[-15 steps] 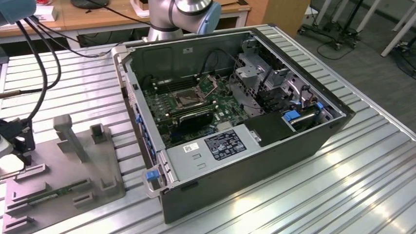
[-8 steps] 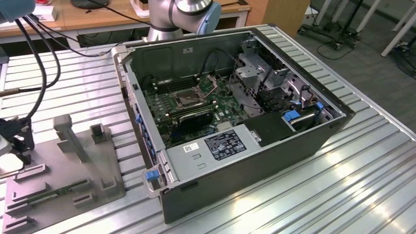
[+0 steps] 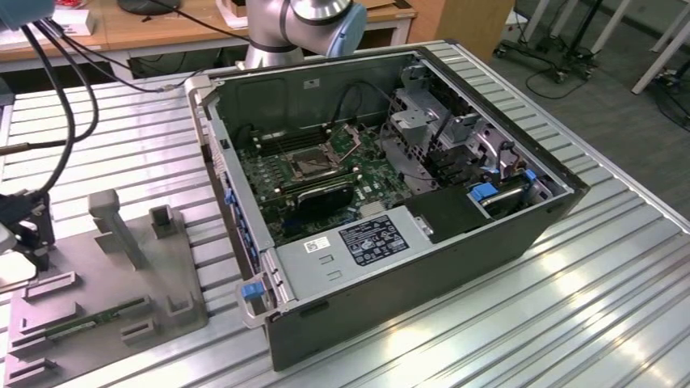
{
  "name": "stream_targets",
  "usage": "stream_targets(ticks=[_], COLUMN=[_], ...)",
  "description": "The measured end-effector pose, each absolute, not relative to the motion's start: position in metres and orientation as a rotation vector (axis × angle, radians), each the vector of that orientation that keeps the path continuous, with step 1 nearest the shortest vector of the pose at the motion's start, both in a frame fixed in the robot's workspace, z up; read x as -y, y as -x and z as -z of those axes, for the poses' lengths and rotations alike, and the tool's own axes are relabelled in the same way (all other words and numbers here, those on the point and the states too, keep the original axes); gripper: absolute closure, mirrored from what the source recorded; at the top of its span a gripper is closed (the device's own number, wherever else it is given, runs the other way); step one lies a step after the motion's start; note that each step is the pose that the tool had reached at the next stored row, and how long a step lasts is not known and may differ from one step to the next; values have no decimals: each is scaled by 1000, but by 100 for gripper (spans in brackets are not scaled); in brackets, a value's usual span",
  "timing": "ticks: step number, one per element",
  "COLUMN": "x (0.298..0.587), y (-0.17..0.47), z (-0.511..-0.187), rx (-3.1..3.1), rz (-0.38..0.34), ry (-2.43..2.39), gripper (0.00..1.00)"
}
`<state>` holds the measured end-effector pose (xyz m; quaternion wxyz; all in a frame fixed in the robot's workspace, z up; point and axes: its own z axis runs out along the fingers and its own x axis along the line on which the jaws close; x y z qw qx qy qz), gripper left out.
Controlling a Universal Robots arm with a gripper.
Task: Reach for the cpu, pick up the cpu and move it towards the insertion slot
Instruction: 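Pick up the cpu and move it towards the insertion slot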
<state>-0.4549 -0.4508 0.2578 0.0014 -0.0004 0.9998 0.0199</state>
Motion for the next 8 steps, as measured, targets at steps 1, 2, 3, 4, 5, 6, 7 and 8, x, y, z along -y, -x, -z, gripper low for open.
stream_targets(ticks=[1,2,3,4,5,6,7,8], x=[451,451,451,451,451,451,451,451], y=[455,455,455,455,455,455,455,455], z=[-258,-259,-259,-260,-260,-261,-261,-262], rx=[-3138,-3138,-3138,-3138,-3138,-3138,-3138,-3138], rz=[-62,-62,-62,-62,-62,-63,-63,-62], ry=[1,1,1,1,1,1,1,1], gripper=[45,45,45,45,45,45,45,45])
